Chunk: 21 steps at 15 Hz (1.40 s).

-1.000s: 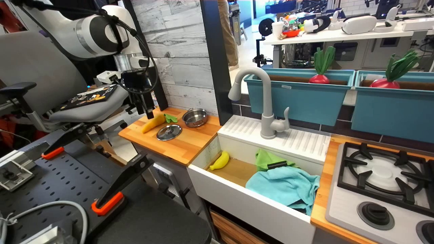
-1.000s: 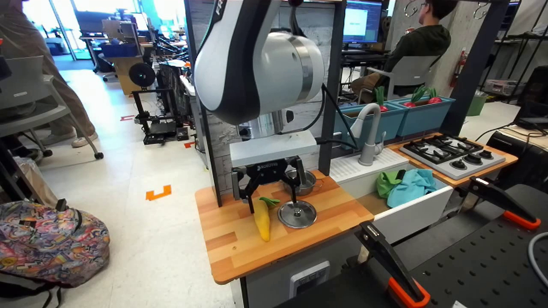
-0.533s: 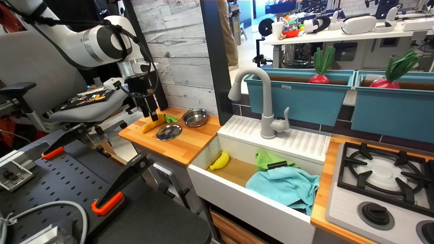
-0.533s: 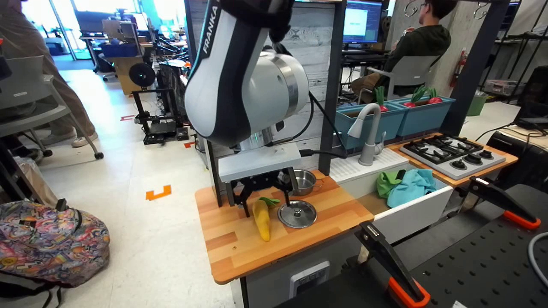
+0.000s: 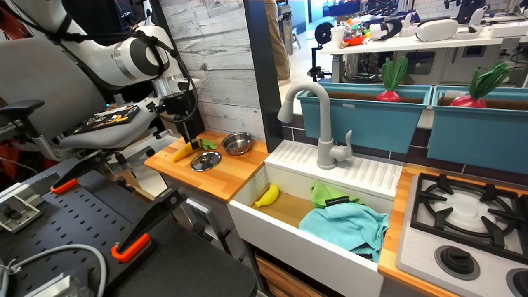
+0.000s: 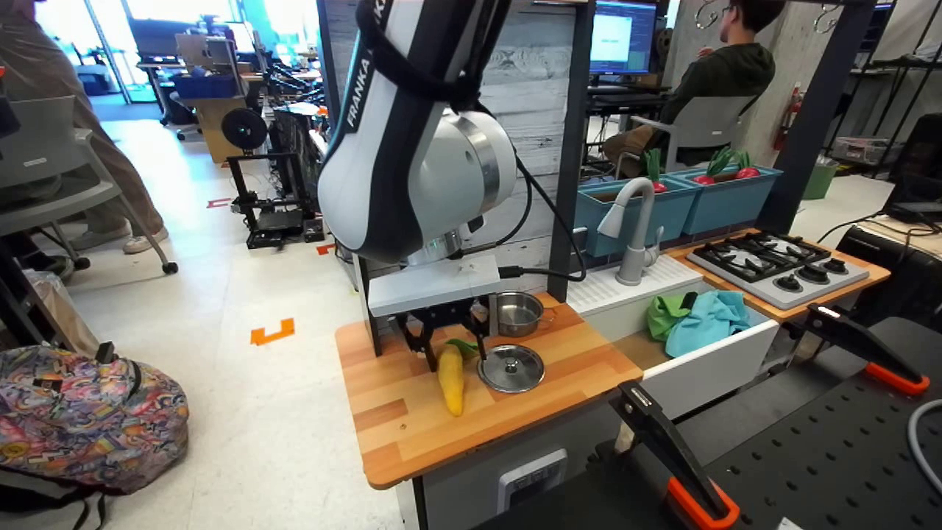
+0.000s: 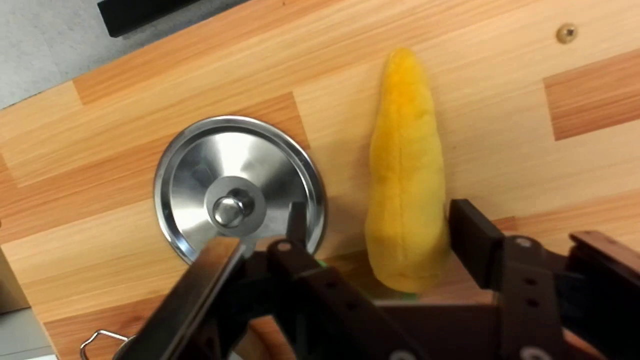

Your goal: Place the carrot on the silver pan

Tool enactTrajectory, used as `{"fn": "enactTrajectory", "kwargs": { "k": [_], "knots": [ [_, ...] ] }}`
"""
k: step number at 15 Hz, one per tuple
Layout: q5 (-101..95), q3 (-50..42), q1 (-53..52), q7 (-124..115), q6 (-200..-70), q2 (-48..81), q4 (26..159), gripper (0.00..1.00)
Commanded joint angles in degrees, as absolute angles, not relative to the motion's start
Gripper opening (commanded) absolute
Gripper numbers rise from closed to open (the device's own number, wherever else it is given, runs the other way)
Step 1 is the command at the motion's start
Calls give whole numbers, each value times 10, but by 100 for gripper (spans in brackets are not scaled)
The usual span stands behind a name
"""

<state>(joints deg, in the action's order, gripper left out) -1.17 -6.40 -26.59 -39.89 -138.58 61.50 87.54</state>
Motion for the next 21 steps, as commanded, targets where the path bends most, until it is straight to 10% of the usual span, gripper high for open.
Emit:
{"fn": "enactTrajectory", "kwargs": {
  "k": [1, 7, 21],
  "knots": [
    [-27, -68, -268, -419, -1352, 637, 833, 42],
    [-38, -52, -262, -387, -1348, 614, 856, 1],
    [-30, -64, -242, -381, -1433, 492, 1009, 3]
  ]
}}
